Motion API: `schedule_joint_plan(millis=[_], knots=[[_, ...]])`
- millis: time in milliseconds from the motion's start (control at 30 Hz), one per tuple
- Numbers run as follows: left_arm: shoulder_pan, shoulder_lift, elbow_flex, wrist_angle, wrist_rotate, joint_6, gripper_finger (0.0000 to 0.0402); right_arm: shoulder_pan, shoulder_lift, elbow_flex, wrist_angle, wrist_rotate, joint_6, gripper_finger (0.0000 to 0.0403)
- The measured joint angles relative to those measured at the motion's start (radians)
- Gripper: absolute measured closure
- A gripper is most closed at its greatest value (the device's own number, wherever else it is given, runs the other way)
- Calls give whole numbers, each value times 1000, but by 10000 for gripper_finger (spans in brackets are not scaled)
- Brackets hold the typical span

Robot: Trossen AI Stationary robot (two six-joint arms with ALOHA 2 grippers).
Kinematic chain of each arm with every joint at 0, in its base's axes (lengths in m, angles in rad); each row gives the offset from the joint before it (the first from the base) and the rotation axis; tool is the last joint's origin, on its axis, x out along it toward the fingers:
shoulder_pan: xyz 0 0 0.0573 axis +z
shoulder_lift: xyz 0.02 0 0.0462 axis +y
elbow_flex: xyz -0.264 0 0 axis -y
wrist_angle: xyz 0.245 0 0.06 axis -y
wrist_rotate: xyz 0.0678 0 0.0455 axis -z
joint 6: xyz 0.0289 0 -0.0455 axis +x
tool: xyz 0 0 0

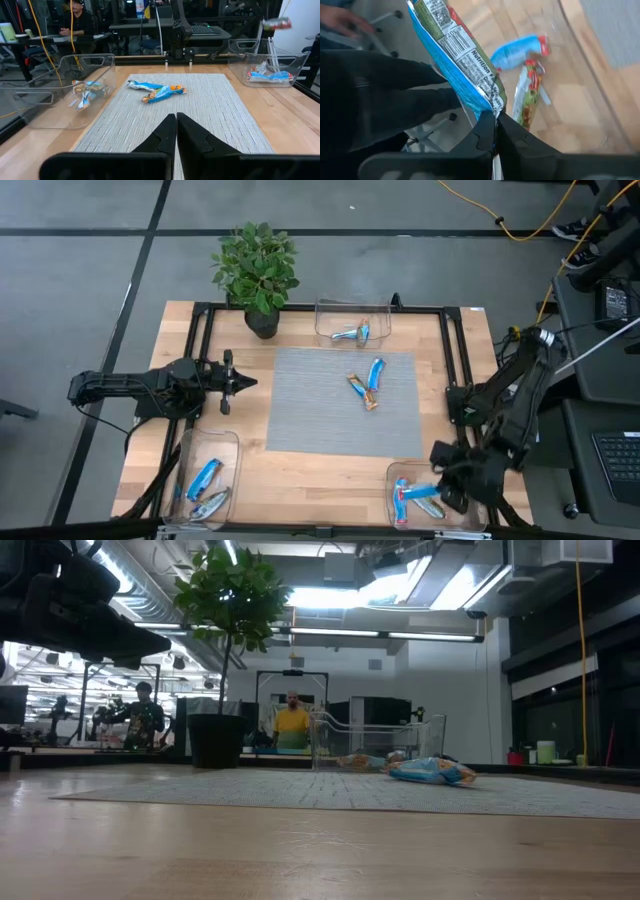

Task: Pick and place Granola Bars by type
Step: Put the red granola bar into the bottom right transparent bin

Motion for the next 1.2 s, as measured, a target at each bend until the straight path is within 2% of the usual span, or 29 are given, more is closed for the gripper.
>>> schedule_joint_plan(millis=[333, 700, 867, 1200], knots=[[0, 0, 0, 0, 0, 0, 389, 62, 185, 0, 20, -1, 155, 388], [0, 0, 0, 0, 0, 0, 394, 90, 340, -1, 67, -20, 181, 387], [0, 0, 0, 0, 0, 0, 389, 90, 392, -1, 66, -69, 177, 386], [0, 0, 0, 0, 0, 0, 395, 90, 410, -1, 66, -70, 177, 384]])
